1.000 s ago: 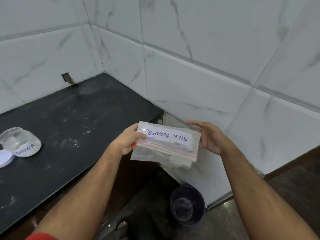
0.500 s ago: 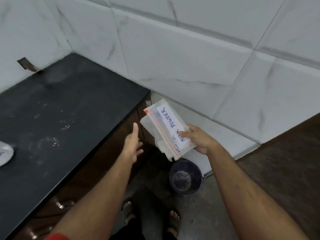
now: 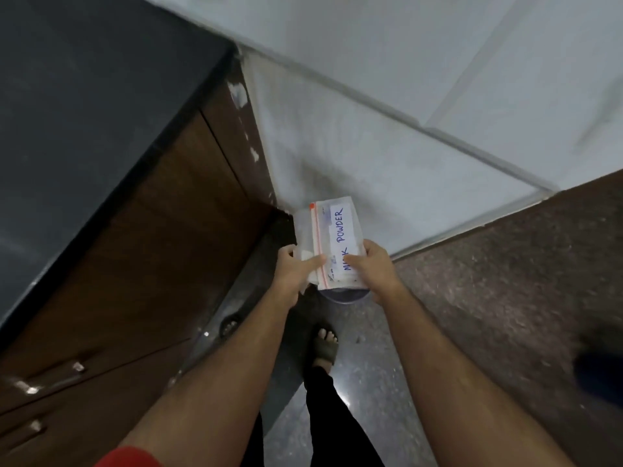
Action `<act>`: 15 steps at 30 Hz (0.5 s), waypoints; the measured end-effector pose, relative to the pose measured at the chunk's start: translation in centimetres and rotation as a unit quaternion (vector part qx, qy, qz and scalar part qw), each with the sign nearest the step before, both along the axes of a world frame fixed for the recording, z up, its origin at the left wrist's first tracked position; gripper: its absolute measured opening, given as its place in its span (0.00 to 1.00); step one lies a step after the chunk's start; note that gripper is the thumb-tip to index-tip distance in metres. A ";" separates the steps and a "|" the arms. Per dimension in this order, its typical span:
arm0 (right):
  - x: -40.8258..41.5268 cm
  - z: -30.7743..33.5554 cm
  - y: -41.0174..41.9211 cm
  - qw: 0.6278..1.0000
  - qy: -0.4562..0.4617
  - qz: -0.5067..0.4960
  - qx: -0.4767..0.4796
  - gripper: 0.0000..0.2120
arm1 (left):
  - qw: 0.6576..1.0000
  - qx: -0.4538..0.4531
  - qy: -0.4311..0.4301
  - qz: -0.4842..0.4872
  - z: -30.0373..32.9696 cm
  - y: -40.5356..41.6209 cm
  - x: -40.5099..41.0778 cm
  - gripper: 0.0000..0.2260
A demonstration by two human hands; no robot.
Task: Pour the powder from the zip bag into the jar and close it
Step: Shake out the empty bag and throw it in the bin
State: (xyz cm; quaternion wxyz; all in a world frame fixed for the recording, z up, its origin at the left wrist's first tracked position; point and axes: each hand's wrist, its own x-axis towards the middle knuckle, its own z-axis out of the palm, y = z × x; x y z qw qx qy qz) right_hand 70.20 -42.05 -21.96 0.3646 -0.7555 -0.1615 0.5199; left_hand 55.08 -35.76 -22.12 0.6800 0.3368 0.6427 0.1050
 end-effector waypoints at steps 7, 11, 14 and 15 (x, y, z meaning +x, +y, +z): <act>1.3 -11.1 -3.6 0.996 -0.011 -0.011 -0.090 0.13 | 0.983 0.044 0.107 -0.144 -10.4 -2.9 1.2 0.38; 2.6 -17.5 -4.6 0.990 -0.012 -0.006 -0.142 0.17 | 0.965 0.055 0.113 -0.232 -17.0 -3.7 2.4 0.34; 3.6 -22.1 -4.4 0.987 -0.018 -0.013 -0.161 0.18 | 0.939 0.063 0.120 -0.316 -22.2 -3.6 3.8 0.29; 3.9 -23.7 -4.2 0.985 -0.022 -0.009 -0.169 0.19 | 0.933 0.063 0.122 -0.334 -23.8 -3.4 4.2 0.28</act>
